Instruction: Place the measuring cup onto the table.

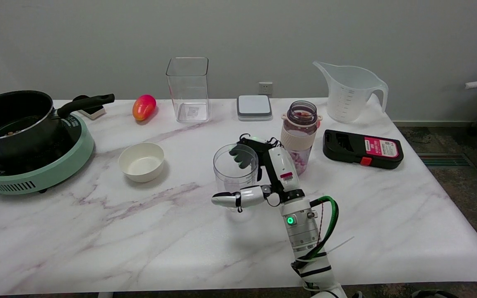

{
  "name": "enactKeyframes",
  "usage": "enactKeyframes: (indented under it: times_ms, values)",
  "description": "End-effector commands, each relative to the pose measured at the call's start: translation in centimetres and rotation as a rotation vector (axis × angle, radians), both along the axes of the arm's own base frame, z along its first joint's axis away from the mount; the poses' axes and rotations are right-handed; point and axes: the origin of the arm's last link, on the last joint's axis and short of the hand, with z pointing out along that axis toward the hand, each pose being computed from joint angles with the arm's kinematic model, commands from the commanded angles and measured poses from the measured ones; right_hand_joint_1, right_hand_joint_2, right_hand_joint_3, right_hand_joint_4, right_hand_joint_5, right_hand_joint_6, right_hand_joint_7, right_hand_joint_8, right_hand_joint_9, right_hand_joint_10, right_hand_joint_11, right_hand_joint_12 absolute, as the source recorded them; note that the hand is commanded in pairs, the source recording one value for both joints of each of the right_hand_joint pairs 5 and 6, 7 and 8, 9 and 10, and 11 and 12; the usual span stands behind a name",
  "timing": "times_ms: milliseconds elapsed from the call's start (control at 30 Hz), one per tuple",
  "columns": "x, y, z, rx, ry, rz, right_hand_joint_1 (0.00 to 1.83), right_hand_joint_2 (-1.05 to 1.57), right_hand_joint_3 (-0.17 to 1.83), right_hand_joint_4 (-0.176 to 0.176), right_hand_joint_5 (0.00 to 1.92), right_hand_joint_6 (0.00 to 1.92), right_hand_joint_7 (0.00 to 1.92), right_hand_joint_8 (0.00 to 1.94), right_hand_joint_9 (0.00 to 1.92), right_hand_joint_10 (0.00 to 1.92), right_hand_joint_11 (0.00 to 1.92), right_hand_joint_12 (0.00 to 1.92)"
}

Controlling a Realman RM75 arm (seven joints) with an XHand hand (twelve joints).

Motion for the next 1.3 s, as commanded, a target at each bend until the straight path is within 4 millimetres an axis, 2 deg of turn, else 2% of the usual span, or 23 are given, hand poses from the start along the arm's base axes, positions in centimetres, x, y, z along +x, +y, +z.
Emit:
enactKeyframes:
  times_ms: [33,333,533,1067,1167,1300]
  values:
    - [-0.8,0.2,0.5,0.003,-0.023,-0.044,1.21,1.5,0.28,0.0,1.85,1.85,1.84,1.84,1.66,1.66,1.47,1.47]
    - [-1.2,0.3,0.6,0.0,-0.002,-0.05,1.2,1.5,0.28,0.0,1.86,1.86,1.84,1.84,1.66,1.66,1.46,1.46]
    - [-1.1,0.4,1.5,-0.015,0.06,-0.027,1.2,1.51,0.28,0.0,1.86,1.86,1.84,1.84,1.66,1.66,1.47,1.47]
    - [-1.7,0.7,1.6,-0.016,0.069,-0.025,1.2,1.51,0.29,0.0,1.87,1.87,1.85,1.85,1.67,1.67,1.48,1.48]
    - [-1.7,0.7,1.6,-0.01,0.062,-0.027,1.23,1.41,0.31,0.0,1.83,1.83,1.84,1.84,1.66,1.66,1.47,1.47]
    - [-1.9,0.7,1.7,-0.002,0.044,-0.036,1.3,1.05,0.51,0.0,1.7,1.7,1.82,1.82,1.63,1.63,1.43,1.43]
